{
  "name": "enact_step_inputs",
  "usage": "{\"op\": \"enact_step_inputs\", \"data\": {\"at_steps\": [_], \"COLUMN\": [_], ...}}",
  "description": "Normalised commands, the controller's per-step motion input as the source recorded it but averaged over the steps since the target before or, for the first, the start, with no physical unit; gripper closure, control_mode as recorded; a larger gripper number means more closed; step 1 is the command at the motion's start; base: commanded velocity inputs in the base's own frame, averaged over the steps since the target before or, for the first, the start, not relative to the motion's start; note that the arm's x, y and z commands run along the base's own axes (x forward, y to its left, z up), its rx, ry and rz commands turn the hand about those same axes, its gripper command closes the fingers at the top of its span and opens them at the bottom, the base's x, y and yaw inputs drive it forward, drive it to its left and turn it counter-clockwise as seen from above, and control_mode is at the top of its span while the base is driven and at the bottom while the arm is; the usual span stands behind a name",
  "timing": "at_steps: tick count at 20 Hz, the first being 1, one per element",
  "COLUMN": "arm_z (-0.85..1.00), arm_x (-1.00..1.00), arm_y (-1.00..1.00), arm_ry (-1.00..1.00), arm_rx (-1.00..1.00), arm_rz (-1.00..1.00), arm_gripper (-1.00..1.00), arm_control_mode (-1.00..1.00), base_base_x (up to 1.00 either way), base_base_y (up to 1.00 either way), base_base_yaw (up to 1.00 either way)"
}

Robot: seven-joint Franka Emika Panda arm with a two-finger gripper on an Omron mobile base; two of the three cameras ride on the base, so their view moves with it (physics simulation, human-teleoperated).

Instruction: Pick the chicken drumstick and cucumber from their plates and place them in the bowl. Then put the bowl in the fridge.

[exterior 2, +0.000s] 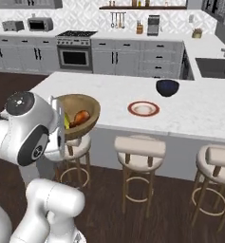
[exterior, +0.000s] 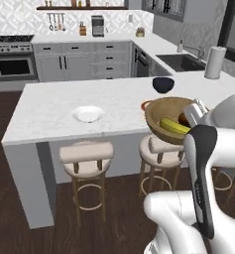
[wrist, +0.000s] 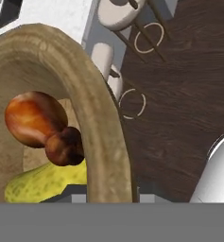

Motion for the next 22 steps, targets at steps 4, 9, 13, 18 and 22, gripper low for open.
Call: {"op": "enact_step_inputs", "data": {"at_steps": [4,9,13,18,22], "arm_z": [0.00,0.00,0.00,0.00,0.00], "arm_x": [0.00,0.00,0.00,0.00,0.00], "arm_y": [0.00,0.00,0.00,0.00,0.00], "arm_ry": [0.00,0.00,0.00,0.00,0.00], "arm_rx": [0.00,0.00,0.00,0.00,0.00], "arm_rz": [0.00,0.00,0.00,0.00,0.00], "arm_gripper": [1.00,1.00,1.00,1.00,1.00], "arm_control_mode": [1.00,1.00,1.00,1.00,1.00], "base_base_x": [-0.71,-0.46,-0.08,0.39,0.96], "base_base_y": [1.00,1.00,1.00,1.00,1.00], "base_base_yaw": [0.29,0.42,0.42,0.40,0.23]}}
